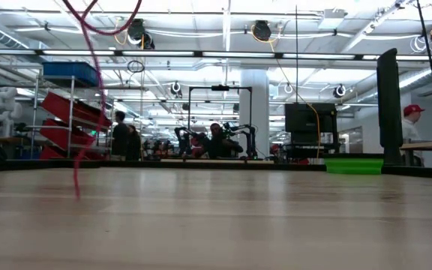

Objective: Coil cords
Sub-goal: Coil the red wire on the black spool

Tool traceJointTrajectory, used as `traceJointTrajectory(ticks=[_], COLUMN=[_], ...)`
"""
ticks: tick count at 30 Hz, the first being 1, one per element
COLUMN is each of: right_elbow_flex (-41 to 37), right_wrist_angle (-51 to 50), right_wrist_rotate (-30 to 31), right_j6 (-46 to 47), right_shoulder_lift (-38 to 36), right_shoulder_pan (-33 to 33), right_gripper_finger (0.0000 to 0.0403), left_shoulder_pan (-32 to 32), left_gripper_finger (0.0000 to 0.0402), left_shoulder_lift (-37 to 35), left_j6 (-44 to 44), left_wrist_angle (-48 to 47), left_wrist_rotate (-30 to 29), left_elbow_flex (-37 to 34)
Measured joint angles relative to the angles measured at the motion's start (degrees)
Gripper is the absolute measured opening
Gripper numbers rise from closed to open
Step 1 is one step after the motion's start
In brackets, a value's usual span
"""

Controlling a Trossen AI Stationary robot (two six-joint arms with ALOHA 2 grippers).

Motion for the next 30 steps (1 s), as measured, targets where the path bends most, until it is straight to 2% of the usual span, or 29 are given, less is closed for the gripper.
traceJointTrajectory(ticks=[5,11,16,22,30], right_elbow_flex=[0.0,0.1,0.1,0.0,0.0], right_wrist_angle=[-3.6,-5.8,-6.8,-8.9,-10.5], right_wrist_rotate=[-3.2,-3.1,-2.9,-2.3,0.4], right_j6=[3.0,4.7,4.6,4.8,6.8], right_shoulder_lift=[0.0,0.0,0.0,-0.7,-1.8], right_shoulder_pan=[0.2,0.9,1.8,3.1,5.1], right_gripper_finger=[0.0000,0.0000,0.0000,0.0000,0.0000], left_shoulder_pan=[-2.1,-5.4,-6.9,-7.0,-6.2], left_gripper_finger=[0.0006,0.0006,0.0006,0.0006,0.0006], left_shoulder_lift=[-1.9,-4.8,-6.7,-7.7,-7.7], left_j6=[1.6,1.4,-1.6,-5.8,-9.6], left_wrist_angle=[0.0,-0.8,-5.9,-13.0,-16.2], left_wrist_rotate=[-9.2,-20.6,-27.5,-28.9,-29.4], left_elbow_flex=[0.0,-0.1,-0.1,-0.1,-0.1])
